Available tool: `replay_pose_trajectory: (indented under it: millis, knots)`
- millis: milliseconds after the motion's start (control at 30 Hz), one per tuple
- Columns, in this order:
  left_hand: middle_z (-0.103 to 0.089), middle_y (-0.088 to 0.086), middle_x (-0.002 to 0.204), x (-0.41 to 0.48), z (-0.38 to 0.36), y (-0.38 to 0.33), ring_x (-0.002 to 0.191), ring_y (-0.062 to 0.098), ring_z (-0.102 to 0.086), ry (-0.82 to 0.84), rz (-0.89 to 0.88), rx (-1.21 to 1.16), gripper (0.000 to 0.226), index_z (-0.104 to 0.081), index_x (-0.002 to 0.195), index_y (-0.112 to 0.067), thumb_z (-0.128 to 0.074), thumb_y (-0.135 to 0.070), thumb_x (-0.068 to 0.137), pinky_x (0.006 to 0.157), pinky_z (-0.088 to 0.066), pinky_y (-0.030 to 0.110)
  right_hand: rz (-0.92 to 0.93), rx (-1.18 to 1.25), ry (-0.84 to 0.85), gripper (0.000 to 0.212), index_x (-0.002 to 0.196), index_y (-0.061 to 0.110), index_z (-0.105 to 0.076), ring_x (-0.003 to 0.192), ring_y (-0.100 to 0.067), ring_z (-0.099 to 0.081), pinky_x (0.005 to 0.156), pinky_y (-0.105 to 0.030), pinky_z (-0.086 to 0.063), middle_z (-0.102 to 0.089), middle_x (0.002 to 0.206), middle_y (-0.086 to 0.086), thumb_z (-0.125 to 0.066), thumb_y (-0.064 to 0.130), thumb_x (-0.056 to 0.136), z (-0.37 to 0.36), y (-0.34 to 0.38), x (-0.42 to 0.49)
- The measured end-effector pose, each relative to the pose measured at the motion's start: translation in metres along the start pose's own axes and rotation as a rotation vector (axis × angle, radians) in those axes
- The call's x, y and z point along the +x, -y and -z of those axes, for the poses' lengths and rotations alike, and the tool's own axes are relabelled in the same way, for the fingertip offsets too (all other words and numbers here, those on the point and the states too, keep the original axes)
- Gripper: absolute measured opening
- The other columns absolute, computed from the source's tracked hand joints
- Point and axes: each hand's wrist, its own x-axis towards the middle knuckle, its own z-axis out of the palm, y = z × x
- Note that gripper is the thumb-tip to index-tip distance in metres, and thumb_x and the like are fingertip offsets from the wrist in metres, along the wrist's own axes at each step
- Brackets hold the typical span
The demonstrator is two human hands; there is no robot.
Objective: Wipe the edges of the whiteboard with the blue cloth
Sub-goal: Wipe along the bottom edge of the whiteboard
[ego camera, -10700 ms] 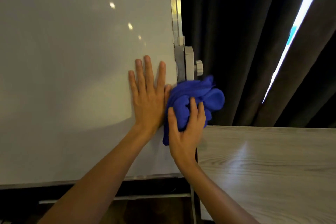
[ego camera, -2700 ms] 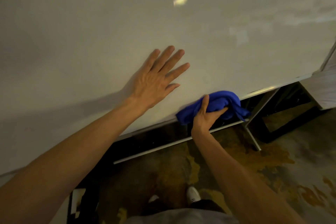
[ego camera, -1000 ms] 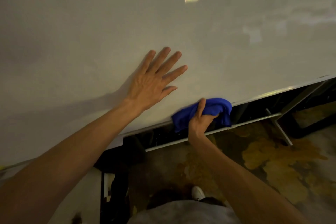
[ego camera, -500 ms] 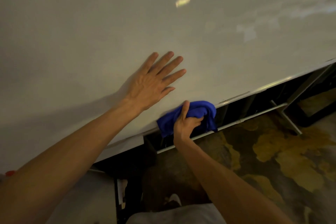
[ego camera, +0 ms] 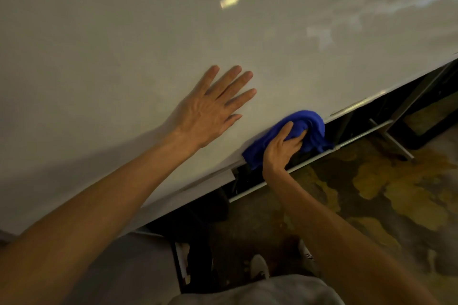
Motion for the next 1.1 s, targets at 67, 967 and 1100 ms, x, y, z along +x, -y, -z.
replay_pose_trajectory:
  millis: [67, 967, 1100]
  knots:
    - [0.019, 0.012, 0.17, -0.009, -0.003, 0.0, 0.158, 0.031, 0.01, -0.012, 0.011, -0.006, 0.07, 0.013, 0.164, -0.021, -0.01, -0.053, 0.107, 0.123, 0.012, 0.053, 0.0, 0.014, 0.008, 0.068, 0.155, 0.027, -0.003, 0.142, -0.034, -0.027, 0.112, -0.045, -0.025, -0.014, 0.162, -0.007, -0.026, 0.057, 0.099, -0.005, -0.009, -0.014]
    - [0.013, 0.006, 0.17, -0.048, -0.005, -0.006, 0.158, 0.026, 0.0, 0.038, 0.08, -0.011, 0.068, 0.011, 0.164, -0.025, -0.014, -0.052, 0.108, 0.122, 0.016, 0.05, -0.09, 0.144, 0.068, 0.078, 0.154, 0.02, -0.011, 0.139, -0.026, -0.037, 0.117, -0.04, -0.027, -0.034, 0.154, -0.006, -0.051, 0.05, 0.095, -0.017, -0.035, -0.052]
    - [0.014, 0.006, 0.171, -0.056, -0.011, -0.002, 0.157, 0.028, 0.004, 0.0, 0.073, -0.032, 0.067, 0.009, 0.165, -0.024, -0.015, -0.052, 0.109, 0.123, 0.015, 0.049, -0.143, 0.171, 0.074, 0.074, 0.154, 0.021, -0.013, 0.136, -0.023, -0.038, 0.11, -0.033, -0.03, -0.035, 0.154, -0.006, -0.053, 0.042, 0.096, -0.019, -0.045, -0.063]
